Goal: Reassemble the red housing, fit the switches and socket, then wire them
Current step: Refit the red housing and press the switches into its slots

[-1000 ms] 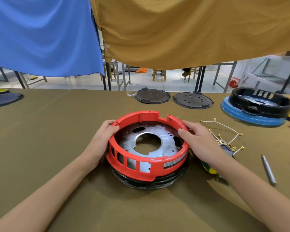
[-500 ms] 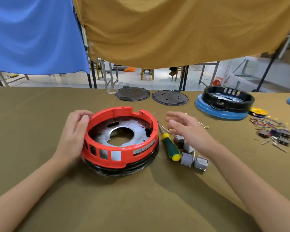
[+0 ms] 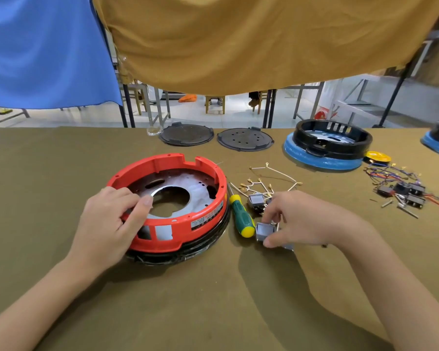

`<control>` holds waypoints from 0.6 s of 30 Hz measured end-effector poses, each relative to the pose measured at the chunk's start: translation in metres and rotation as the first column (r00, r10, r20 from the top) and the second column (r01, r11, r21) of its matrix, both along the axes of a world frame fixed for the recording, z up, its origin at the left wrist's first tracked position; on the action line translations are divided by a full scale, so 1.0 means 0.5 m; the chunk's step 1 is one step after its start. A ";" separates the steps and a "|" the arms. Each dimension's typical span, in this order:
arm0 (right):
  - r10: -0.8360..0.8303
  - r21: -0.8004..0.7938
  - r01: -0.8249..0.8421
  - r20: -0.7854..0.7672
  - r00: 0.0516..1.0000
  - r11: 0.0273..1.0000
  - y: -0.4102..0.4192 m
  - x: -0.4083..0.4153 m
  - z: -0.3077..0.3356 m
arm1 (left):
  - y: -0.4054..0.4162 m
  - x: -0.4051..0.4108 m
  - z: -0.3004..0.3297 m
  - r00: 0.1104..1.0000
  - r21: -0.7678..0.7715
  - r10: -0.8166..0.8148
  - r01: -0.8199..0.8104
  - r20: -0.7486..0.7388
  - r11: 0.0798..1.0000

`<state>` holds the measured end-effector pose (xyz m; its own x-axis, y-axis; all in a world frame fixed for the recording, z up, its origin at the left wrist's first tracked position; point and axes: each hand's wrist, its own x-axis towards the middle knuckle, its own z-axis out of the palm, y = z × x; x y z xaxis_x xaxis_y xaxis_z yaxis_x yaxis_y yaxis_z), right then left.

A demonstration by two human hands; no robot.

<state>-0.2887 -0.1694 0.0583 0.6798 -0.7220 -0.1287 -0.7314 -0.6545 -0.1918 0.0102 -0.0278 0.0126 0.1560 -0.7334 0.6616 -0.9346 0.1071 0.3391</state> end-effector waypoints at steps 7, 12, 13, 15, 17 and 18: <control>-0.017 0.209 -0.085 0.444 0.896 0.974 0.010 -0.005 0.014 | 0.014 0.026 0.017 0.992 0.081 -0.119 0.122 -0.045 0.989; -0.050 0.380 -0.355 0.738 0.672 0.854 0.040 0.041 0.012 | 0.037 0.064 0.032 0.969 0.216 -0.245 0.237 0.012 0.947; -0.089 0.421 -0.376 0.755 0.650 0.825 0.046 0.049 0.010 | 0.040 0.071 0.035 0.964 0.239 -0.264 0.249 0.033 0.939; -0.173 0.512 -0.411 0.759 0.628 0.754 0.059 0.065 0.006 | 0.042 0.078 0.039 0.958 0.265 -0.280 0.255 0.063 0.930; -0.247 0.572 -0.497 0.781 0.574 0.653 0.070 0.082 -0.001 | 0.043 0.075 0.037 0.966 0.272 -0.247 0.218 0.079 0.937; -0.313 0.598 -0.545 0.789 0.529 0.587 0.075 0.091 -0.005 | 0.045 0.070 0.035 0.972 0.269 -0.219 0.188 0.088 0.944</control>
